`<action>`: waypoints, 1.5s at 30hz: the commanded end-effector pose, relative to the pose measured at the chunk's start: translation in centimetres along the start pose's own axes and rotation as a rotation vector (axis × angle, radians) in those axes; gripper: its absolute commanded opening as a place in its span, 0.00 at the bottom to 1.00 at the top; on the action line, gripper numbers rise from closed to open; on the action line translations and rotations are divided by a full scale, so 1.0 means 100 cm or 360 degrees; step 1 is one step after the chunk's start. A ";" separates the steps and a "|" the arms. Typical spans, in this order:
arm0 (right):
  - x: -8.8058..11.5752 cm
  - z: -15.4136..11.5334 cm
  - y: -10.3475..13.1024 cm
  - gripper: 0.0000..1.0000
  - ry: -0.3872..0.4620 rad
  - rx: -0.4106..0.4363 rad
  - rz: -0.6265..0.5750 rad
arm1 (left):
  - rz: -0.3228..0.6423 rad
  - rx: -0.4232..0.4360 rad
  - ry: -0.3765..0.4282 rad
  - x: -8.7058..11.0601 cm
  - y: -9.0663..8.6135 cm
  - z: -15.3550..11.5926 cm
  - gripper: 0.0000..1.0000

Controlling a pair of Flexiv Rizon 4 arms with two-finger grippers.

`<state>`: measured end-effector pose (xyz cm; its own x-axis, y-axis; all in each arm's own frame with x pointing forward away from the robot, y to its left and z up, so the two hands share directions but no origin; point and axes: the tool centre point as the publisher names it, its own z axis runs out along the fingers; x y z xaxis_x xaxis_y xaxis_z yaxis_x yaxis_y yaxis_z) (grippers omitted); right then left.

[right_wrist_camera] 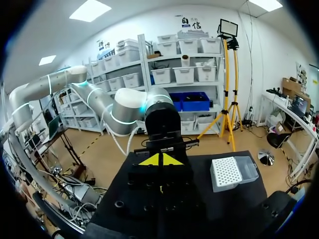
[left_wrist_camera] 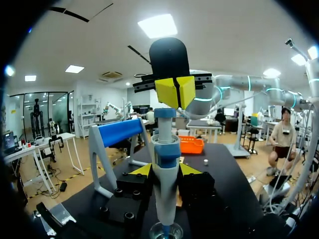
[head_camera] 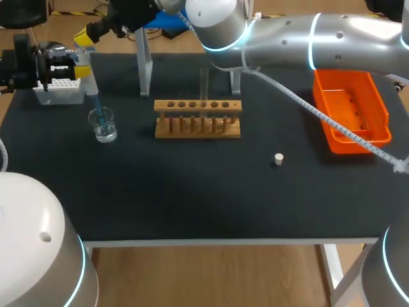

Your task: Invert the test tube, pick up the pipette, mount the tip to pipette, aspirate from beaker and dispense into the tube, eject the tip, return the pipette, and cap with the stopper.

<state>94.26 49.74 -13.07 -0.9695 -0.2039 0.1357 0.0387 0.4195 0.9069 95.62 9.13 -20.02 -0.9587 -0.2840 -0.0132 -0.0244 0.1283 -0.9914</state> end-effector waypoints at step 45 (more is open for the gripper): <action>-0.017 0.009 0.008 0.00 -0.0018 0.0009 0.0006 | 0.0001 0.0002 0.0009 -0.001 0.000 -0.001 0.00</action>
<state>95.33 51.12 -12.90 -0.9735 -0.1867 0.1321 0.0425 0.4198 0.9066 95.63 9.12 -20.02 -0.9587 -0.2840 -0.0132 -0.0244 0.1282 -0.9915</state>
